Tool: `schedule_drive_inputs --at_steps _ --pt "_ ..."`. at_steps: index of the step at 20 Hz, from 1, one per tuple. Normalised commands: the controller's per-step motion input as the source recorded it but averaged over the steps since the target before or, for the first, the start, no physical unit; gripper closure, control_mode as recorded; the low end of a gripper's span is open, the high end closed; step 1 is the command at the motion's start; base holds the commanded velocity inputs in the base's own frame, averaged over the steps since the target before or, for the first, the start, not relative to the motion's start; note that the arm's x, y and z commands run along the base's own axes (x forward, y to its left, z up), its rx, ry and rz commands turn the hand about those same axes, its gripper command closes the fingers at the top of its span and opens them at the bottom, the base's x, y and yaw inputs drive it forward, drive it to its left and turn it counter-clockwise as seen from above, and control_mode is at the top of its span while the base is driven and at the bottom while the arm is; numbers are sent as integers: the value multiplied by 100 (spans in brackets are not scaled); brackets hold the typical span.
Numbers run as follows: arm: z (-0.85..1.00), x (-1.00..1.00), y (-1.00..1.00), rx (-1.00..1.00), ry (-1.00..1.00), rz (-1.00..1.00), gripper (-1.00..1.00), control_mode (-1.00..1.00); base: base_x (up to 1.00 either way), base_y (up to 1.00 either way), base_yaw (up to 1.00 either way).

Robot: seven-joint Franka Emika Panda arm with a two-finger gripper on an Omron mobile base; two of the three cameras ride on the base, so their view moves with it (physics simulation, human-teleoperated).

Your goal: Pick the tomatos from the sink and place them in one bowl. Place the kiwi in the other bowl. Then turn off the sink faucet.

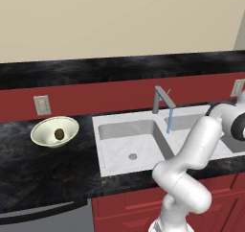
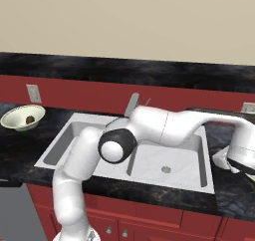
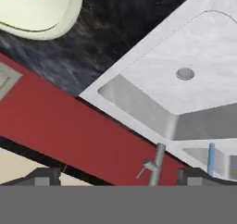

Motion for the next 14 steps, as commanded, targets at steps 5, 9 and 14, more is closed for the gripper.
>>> schedule_drive_inputs --at_steps 5,9,14 --pt "39 -15 100 -31 -36 36 -100 -100 0 0 0" --pt "45 16 93 -23 -15 28 -100 -100 0 0 0" --pt "8 63 39 -8 4 20 -100 -100 0 0 0"
